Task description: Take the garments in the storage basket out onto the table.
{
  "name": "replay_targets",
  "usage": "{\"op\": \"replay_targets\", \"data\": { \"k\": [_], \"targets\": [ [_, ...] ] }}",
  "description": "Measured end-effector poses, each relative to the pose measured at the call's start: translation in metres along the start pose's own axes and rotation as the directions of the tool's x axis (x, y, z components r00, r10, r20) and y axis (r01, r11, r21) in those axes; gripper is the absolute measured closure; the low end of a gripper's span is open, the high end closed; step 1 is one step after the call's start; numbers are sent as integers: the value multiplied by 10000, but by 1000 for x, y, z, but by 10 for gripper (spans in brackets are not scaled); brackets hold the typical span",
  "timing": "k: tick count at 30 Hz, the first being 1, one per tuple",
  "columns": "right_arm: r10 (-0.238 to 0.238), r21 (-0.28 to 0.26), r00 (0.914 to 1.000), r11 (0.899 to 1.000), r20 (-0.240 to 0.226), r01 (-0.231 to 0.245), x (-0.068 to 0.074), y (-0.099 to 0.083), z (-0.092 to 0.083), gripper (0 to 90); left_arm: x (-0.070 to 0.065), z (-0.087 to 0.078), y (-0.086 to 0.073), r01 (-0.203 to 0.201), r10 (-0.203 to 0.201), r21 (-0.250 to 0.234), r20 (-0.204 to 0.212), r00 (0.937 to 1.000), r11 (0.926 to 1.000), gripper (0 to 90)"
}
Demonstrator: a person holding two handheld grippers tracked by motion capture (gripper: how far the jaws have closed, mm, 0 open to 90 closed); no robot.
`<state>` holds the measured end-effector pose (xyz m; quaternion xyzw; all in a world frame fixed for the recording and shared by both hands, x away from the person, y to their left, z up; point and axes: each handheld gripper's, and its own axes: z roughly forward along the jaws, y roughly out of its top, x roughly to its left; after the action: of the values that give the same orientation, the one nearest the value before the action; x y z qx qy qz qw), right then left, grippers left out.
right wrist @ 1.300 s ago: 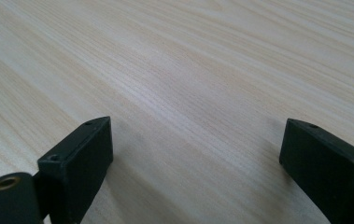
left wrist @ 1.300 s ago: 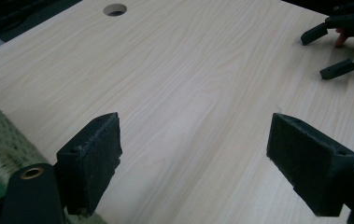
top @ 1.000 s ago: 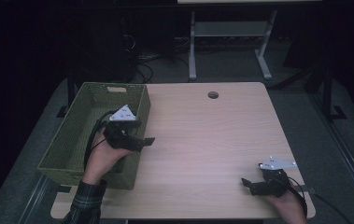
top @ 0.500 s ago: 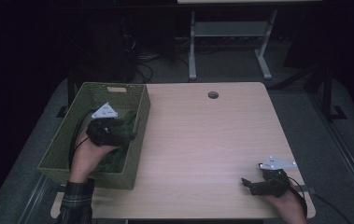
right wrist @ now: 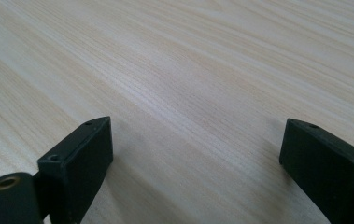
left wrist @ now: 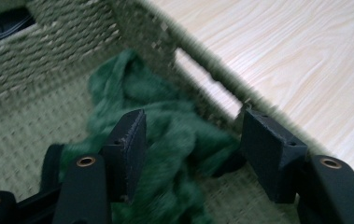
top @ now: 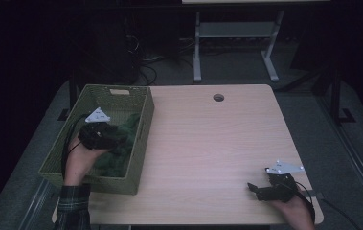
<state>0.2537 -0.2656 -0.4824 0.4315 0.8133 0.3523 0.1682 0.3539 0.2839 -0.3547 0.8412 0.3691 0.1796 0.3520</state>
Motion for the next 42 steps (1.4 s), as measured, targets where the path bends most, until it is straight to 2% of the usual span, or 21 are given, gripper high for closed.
{"op": "replay_targets", "data": {
  "k": [9,19,27,31,32,34,39,42],
  "targets": [
    [2,3,10000,10000,3,-2,0,0,0,93,16,4,-16,158,-136,556,-392,9991,9983,402],
    [-2,1,10000,10000,-2,2,0,0,0,93,24,15,-28,304,-227,1407,-556,9982,9896,374],
    [1,3,10000,10000,1,-1,0,0,0,93,27,26,-35,557,-469,2139,-457,9979,9753,364],
    [2,3,10000,10000,0,-2,0,0,0,93,28,34,-39,637,-517,2571,-531,9972,9643,377],
    [5,5,10000,10000,3,-5,0,0,0,93,29,36,-40,722,-588,2727,-570,9966,9594,395],
    [2,5,10000,10000,3,-2,0,0,0,93,29,37,-40,777,-642,2887,-561,9964,9543,458],
    [2,5,10000,10000,3,-2,0,0,0,93,27,39,-40,966,-905,3096,-339,9953,9459,673],
    [1,3,10000,10000,1,-1,0,0,0,93,29,38,-39,1156,-1161,3146,-172,9931,9422,770]
  ]
}}
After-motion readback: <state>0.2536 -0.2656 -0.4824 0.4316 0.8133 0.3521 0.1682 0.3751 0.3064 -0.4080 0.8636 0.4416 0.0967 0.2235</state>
